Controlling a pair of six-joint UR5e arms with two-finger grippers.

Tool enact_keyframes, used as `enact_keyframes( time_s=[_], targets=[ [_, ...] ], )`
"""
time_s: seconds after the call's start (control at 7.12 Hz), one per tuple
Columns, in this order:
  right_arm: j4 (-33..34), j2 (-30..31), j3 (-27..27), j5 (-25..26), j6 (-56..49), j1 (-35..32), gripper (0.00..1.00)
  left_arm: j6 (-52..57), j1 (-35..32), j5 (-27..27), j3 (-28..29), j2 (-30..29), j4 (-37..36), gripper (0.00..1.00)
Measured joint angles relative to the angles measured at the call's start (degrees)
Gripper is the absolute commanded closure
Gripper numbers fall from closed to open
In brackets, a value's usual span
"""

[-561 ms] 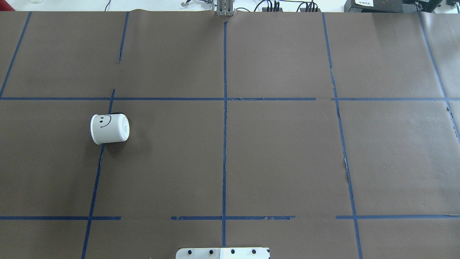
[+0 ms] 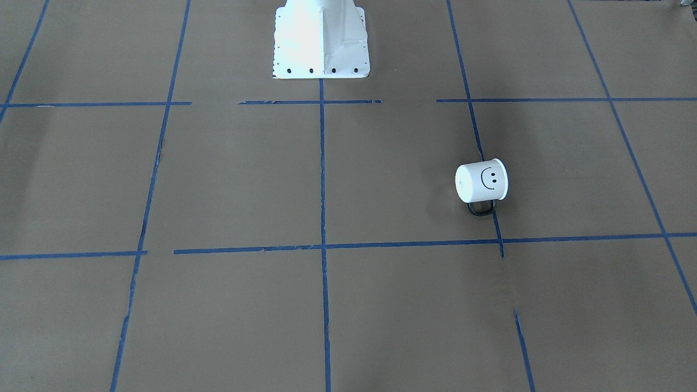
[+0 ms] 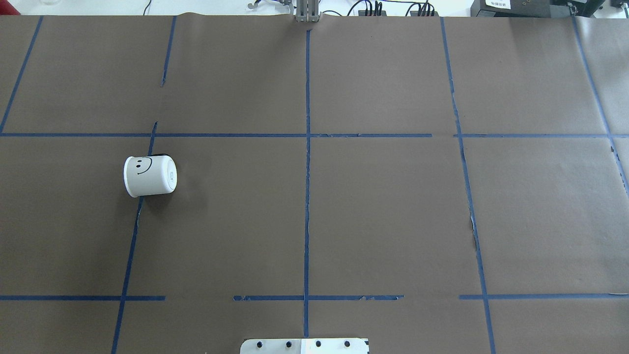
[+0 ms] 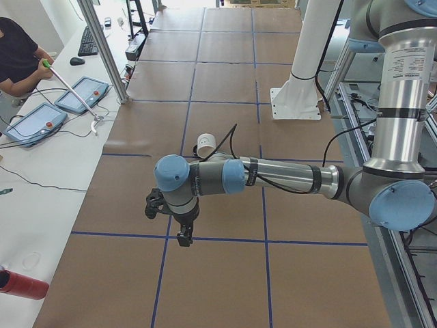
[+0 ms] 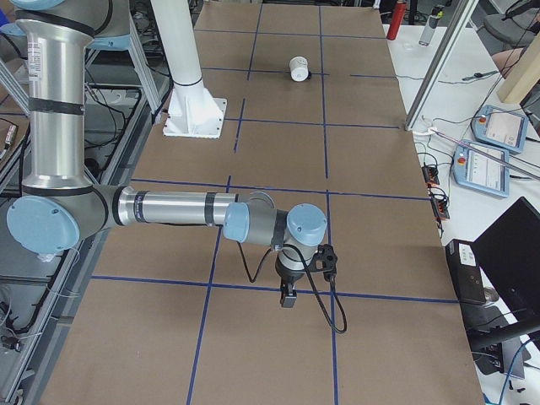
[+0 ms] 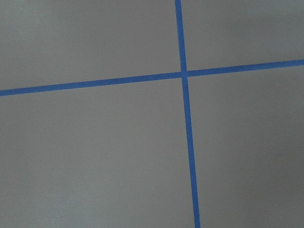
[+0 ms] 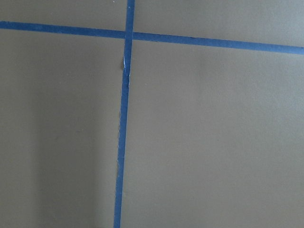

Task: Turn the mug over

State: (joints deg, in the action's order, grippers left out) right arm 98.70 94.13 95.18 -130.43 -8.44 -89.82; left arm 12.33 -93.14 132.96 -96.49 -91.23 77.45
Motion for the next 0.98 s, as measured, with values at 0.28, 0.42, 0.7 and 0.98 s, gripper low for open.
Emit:
enact_keyframes(
  time_s=[0.28, 0.42, 0.7, 0.98],
  targets=[
    [0.00, 0.00, 0.00, 0.00, 0.00, 0.00, 0.00, -0.40, 0.54, 3.20, -0.38, 0.91, 3.09, 0.00],
    [0.00, 0.00, 0.00, 0.00, 0.00, 0.00, 0.00, -4.32, 1.95, 7.52, -0.11, 1.26, 7.68, 0.00],
    [0.00, 0.00, -0.03, 0.00, 0.00, 0.00, 0.00, -20.67, 5.63, 12.29, 0.30, 2.48, 19.62, 0.00],
    [0.00, 0.00, -0.05, 0.00, 0.00, 0.00, 0.00, -35.02, 9.37, 13.28, 0.59, 3.94, 33.00, 0.00]
  ],
)
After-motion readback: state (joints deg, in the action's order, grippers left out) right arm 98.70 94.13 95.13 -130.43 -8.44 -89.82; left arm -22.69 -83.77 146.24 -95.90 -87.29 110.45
